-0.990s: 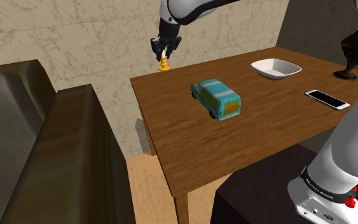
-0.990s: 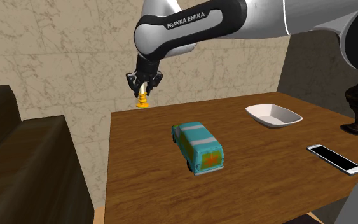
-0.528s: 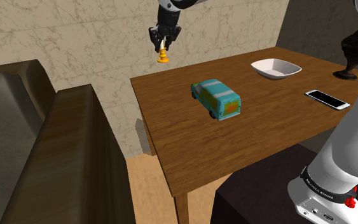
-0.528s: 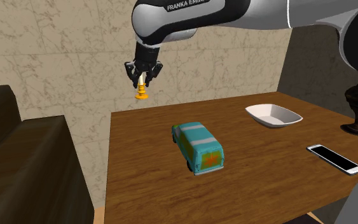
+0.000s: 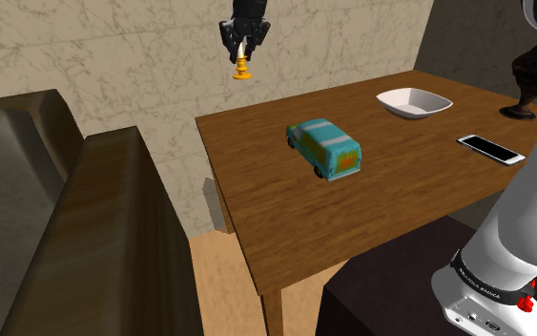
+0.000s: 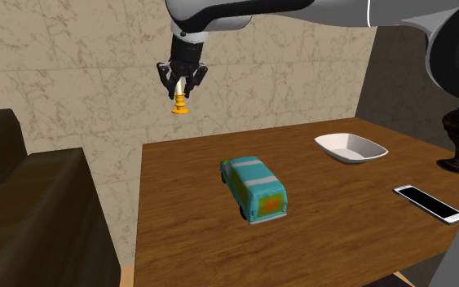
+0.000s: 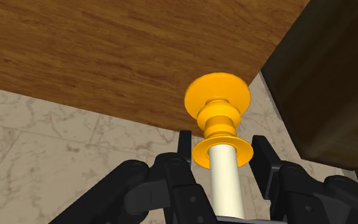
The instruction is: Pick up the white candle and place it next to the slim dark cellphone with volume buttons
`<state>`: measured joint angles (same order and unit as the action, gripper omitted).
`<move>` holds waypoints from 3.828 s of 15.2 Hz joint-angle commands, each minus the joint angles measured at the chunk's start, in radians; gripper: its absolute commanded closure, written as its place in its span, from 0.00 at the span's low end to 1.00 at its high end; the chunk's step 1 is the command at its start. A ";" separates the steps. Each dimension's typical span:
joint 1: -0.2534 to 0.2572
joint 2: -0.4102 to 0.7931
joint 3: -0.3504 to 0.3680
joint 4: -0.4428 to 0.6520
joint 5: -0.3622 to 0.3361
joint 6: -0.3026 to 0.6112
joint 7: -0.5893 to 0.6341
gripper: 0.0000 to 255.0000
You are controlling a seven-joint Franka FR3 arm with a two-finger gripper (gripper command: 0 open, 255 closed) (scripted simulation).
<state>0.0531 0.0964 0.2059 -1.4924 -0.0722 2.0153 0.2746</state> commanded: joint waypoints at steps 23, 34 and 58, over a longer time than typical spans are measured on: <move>-0.147 -0.553 -0.278 -0.536 0.177 -0.032 -0.458 1.00; -0.213 -0.695 -0.475 -0.612 0.148 -0.124 -0.693 1.00; -0.221 -0.569 -1.063 -0.291 0.112 -0.369 -1.270 1.00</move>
<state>-0.1774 -0.4908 -0.8218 -1.8147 0.0337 1.6635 -0.9659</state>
